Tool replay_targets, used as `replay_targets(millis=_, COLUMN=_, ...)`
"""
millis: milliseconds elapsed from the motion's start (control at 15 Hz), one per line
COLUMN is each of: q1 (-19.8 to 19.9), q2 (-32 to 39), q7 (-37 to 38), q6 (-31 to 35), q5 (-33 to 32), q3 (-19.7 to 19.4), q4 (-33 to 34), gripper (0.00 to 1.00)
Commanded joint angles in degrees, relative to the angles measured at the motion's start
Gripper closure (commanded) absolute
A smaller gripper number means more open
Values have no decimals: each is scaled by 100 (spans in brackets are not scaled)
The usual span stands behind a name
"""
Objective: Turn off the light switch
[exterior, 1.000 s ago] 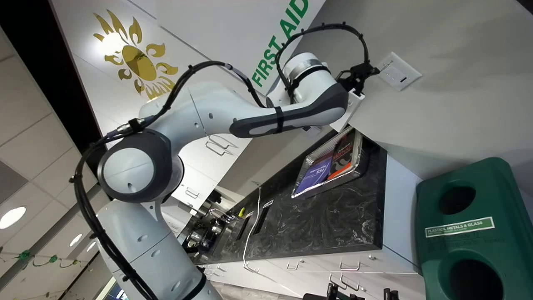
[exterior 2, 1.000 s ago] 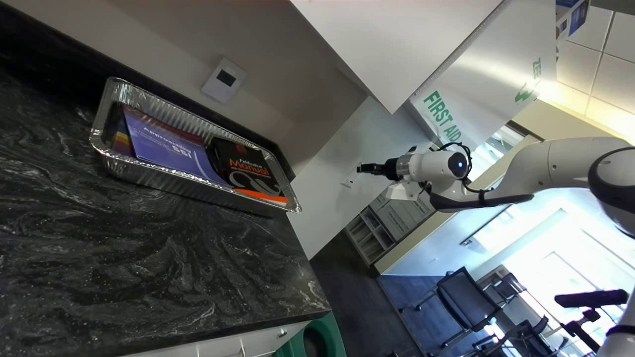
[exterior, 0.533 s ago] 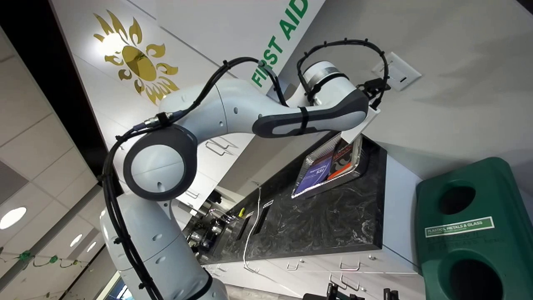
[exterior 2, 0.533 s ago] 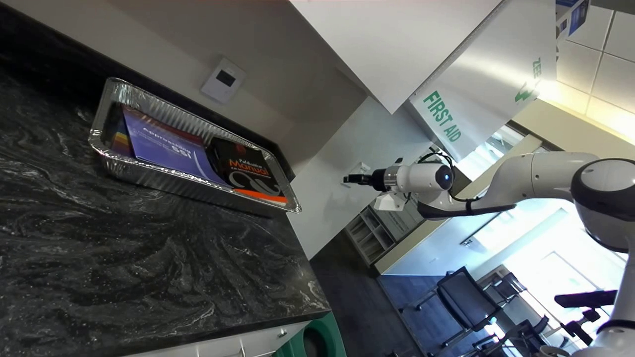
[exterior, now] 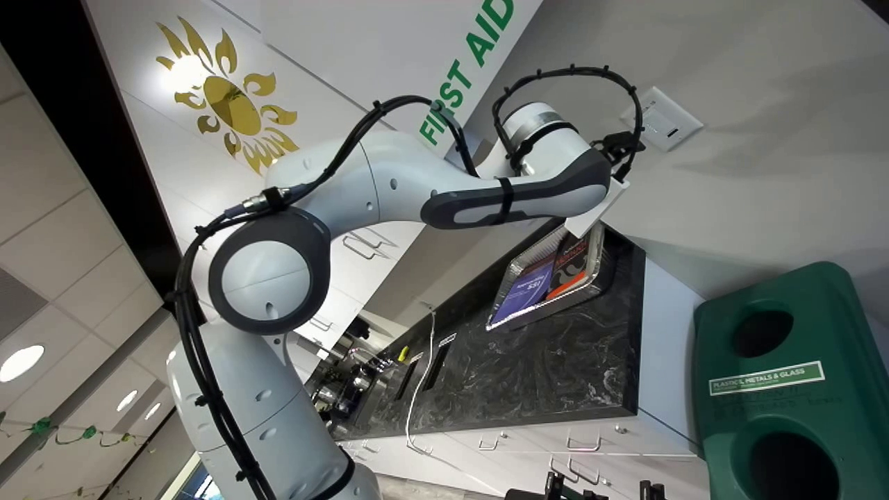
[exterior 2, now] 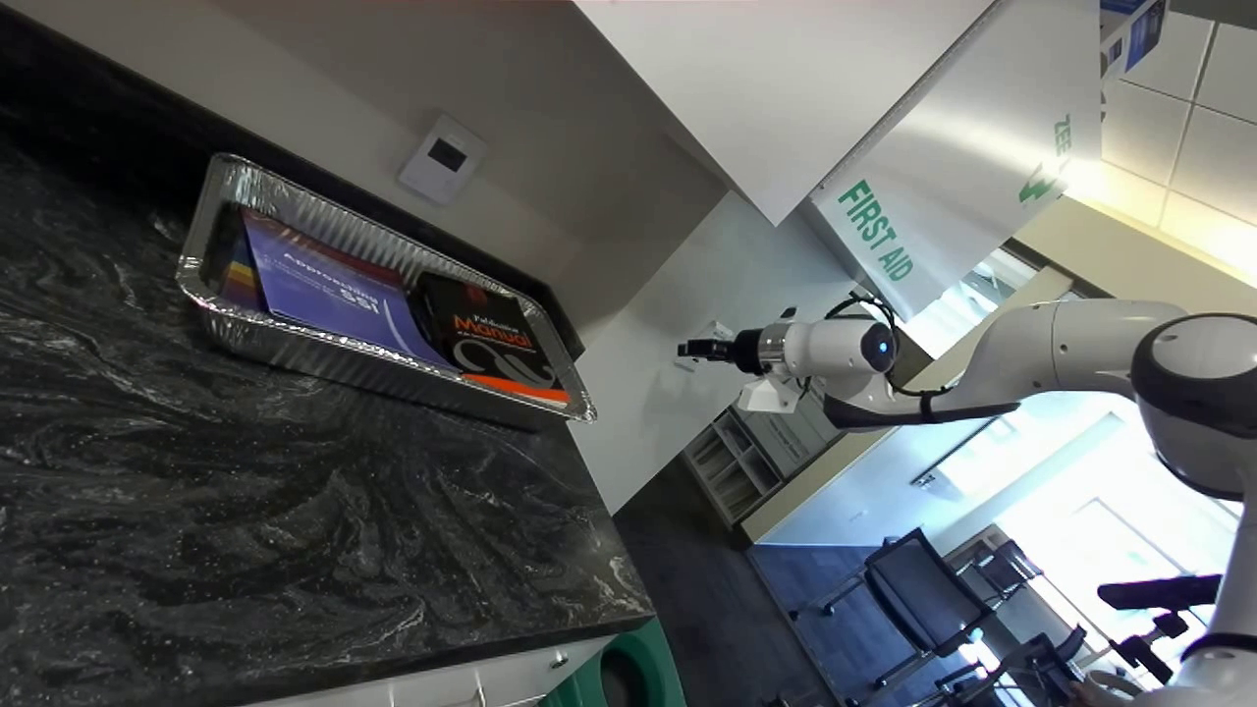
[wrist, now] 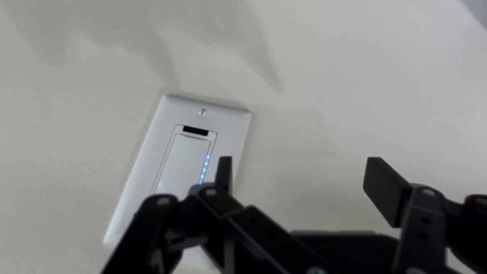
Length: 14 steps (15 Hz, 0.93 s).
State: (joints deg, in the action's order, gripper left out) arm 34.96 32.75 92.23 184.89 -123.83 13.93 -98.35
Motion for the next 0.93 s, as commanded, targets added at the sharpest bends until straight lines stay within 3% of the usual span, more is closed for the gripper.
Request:
replay_targets(millis=0, q1=176, q2=2, q7=115, q6=-205, q5=-201, q3=307, q4=79, gripper=42)
replay_targets(millis=467, q1=375, q2=-65, q7=251, q6=-445, q5=-142, q3=445, q4=-135, gripper=95)
replay_targets(millis=533, q1=423, q2=-63, q7=279, q6=-472, q5=-156, q3=469, q4=-147, gripper=99)
replay_targets(millis=867, q1=640, q2=51, q7=306, q6=-532, q5=-256, q3=602, q4=23, gripper=100)
